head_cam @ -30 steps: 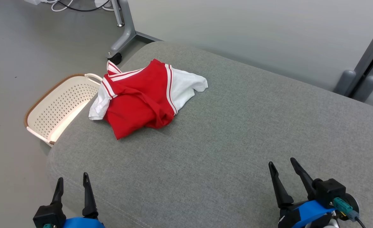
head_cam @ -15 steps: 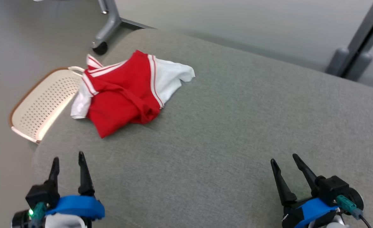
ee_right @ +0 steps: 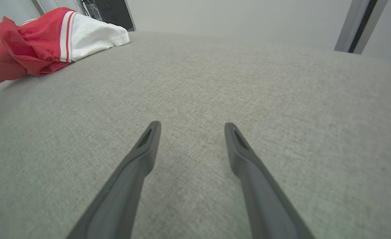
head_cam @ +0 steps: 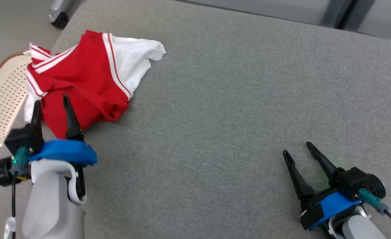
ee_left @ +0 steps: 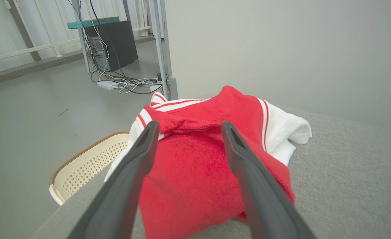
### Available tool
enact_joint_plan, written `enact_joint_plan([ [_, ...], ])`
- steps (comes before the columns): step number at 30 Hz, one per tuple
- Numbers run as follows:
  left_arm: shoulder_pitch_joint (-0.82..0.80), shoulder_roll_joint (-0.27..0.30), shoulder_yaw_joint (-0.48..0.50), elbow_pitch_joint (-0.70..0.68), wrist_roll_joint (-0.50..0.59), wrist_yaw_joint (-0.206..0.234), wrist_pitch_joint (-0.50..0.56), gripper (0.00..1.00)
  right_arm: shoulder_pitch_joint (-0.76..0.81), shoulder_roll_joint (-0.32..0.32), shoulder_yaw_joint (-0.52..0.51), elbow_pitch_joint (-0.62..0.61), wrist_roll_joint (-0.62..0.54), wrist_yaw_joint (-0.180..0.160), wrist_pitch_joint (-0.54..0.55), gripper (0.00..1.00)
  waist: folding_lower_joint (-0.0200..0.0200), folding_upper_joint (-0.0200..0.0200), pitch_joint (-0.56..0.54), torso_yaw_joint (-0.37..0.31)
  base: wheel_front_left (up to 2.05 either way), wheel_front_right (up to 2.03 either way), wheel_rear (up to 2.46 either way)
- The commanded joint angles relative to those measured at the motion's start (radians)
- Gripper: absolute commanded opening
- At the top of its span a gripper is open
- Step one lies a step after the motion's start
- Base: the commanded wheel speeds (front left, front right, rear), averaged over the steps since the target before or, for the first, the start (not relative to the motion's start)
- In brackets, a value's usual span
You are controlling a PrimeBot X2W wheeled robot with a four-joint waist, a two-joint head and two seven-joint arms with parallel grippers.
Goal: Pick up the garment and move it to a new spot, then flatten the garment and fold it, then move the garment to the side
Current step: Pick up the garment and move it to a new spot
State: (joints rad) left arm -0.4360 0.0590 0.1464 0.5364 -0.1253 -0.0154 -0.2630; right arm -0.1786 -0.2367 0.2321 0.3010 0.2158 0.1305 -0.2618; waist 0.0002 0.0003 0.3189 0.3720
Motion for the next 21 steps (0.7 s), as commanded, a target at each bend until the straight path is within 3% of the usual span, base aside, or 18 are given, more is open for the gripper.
enact_joint_plan([
  [1,-0.05,0.009,0.009,0.021,0.005,-0.003,-0.003,1.0,-0.019,-0.013,0.006,-0.008,0.008,0.0,-0.005,1.0,-0.0002,-0.0003,0.022,-0.009,0.0,0.0,0.0],
  [6,-0.151,0.018,0.006,0.107,0.029,0.017,-0.003,1.0,-0.039,-0.033,0.012,-0.006,0.022,0.0,-0.003,1.0,-0.0002,-0.0003,0.07,-0.032,0.0,0.0,0.0],
  [16,-0.326,0.045,0.032,0.427,0.022,0.128,0.033,1.0,-0.07,-0.04,0.031,0.022,0.042,0.0,0.001,1.0,-0.0002,-0.0003,0.119,-0.074,0.0,0.0,0.0],
  [20,-0.355,0.05,0.041,0.496,0.011,0.141,0.05,1.0,-0.072,-0.042,0.024,0.029,0.049,-0.001,0.002,1.0,-0.0002,-0.0003,0.124,-0.082,0.0,0.0,0.0],
  [21,-0.362,0.05,0.045,0.512,0.004,0.143,0.047,0.08,-0.074,-0.044,0.02,0.031,0.051,-0.001,0.002,1.0,-0.0002,-0.0003,0.126,-0.084,0.0,0.0,0.0],
])
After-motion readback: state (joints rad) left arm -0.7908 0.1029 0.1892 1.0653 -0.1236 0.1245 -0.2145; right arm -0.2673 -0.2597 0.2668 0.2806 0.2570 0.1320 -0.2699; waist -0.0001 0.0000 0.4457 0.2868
